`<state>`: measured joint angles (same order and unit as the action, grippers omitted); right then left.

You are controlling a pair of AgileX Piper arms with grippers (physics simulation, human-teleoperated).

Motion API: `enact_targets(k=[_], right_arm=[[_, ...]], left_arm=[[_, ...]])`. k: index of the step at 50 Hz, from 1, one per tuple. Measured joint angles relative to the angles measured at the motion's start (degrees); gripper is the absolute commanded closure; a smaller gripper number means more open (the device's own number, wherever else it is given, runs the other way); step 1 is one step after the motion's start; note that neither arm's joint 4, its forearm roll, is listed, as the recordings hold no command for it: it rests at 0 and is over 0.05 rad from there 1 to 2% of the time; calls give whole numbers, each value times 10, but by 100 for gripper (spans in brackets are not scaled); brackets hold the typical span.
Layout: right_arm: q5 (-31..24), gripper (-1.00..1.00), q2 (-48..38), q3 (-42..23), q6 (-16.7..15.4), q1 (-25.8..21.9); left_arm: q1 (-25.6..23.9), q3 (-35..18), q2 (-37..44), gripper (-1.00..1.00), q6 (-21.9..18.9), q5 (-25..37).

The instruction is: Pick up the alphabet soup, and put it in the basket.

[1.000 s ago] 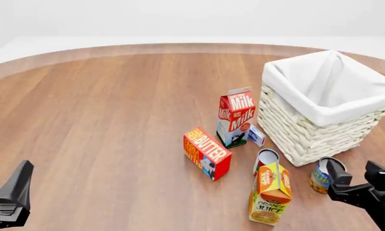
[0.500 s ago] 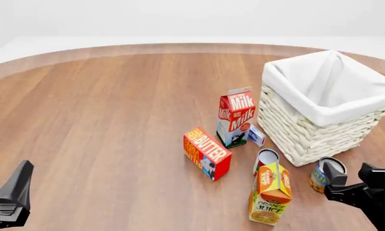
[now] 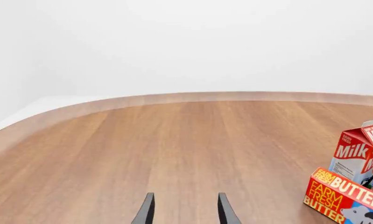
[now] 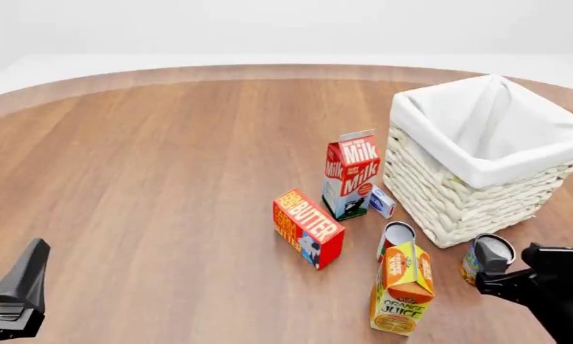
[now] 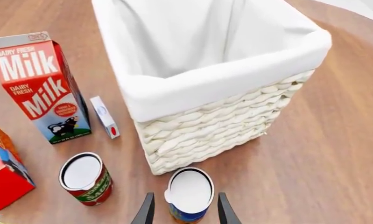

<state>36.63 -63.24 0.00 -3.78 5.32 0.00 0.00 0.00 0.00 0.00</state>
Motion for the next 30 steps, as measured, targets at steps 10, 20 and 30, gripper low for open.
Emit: enact_targets(k=[10,20,30], right_arm=[[34,-100,-40,0,0,4],[63,-100,-76,0,2,9],[91,-100,-112,0,4,8]], left_arm=[[0,0,0,-100,0,0],[0,0,0,-100,0,0],[0,0,0,-100,0,0]])
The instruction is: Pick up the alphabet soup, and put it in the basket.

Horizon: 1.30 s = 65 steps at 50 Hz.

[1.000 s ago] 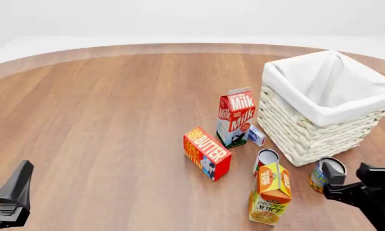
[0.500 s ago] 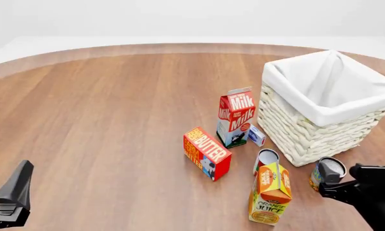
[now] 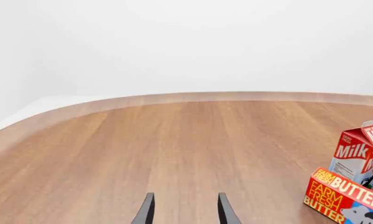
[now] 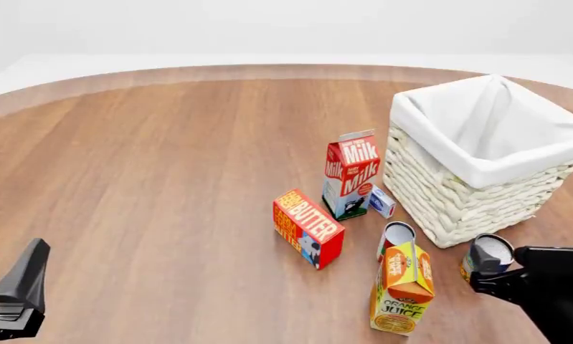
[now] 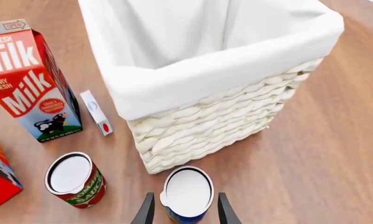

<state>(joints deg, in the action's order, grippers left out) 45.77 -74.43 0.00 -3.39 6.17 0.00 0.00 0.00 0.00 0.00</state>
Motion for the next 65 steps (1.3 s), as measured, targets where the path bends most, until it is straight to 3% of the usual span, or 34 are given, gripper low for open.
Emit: enact_targets(k=[33,47,65], right_arm=[[81,-100,-103,0,3,6],[160,-100,-206,0,2,13],[206,-100,-271,0,6,11]], left_arm=[[0,0,0,-100,0,0],[0,0,0,-100,0,0],[0,0,0,-100,0,0]])
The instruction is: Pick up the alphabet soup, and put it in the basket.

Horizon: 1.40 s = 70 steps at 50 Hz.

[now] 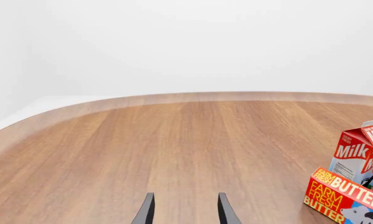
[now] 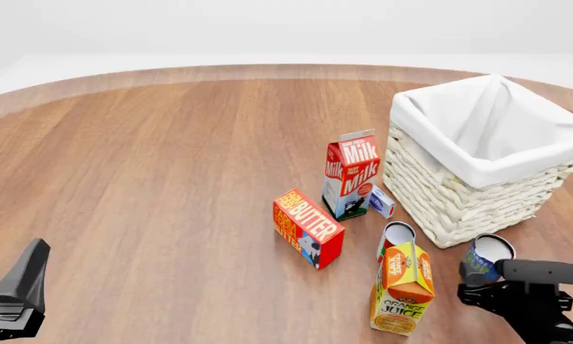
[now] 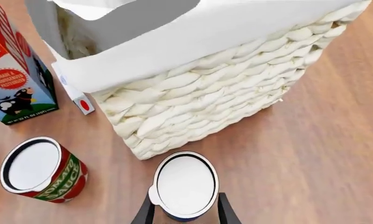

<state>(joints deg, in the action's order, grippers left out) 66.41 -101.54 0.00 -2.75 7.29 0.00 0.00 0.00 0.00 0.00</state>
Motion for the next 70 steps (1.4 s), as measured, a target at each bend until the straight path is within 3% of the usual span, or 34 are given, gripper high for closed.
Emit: enact_targets(k=[10,11,36,55,70], right_arm=[[15,-100,-23,0,8,-2],[15,100,-24,0,9,-2],[-44,100,56,0,1,-4],[-200,100,253,0,-11,-9],[-264,100,354,0,-22,-14]], left_arm=[[0,0,0,-100,0,0],[0,0,0,-100,0,0],[0,0,0,-100,0,0],[0,0,0,-100,0,0],[0,0,0,-100,0,0]])
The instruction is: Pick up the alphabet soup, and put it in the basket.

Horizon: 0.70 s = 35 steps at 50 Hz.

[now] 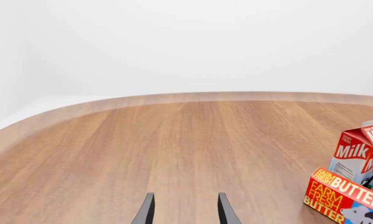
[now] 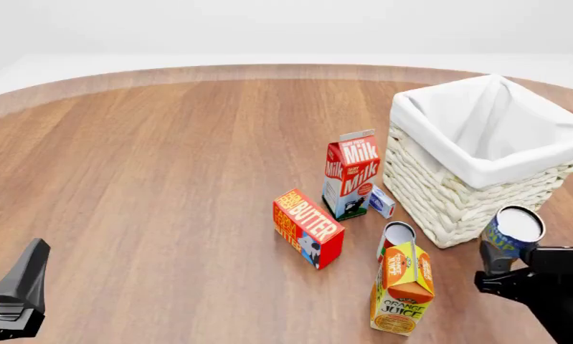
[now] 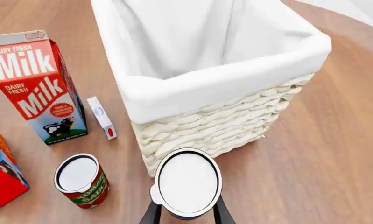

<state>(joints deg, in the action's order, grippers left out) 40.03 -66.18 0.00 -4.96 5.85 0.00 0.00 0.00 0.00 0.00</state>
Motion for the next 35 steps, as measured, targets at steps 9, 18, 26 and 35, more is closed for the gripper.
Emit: enact_targets(k=[9,18,26,35], right_arm=[[-36,100,51,-5,-5,-3],[-85,100,107,-19,-9,-4],[-136,100,163,-37,-14,-6],[-206,100,232,-73,-24,-6]], left_arm=[[0,0,0,-100,0,0],[0,0,0,-100,0,0],[0,0,0,-100,0,0],[0,0,0,-100,0,0]])
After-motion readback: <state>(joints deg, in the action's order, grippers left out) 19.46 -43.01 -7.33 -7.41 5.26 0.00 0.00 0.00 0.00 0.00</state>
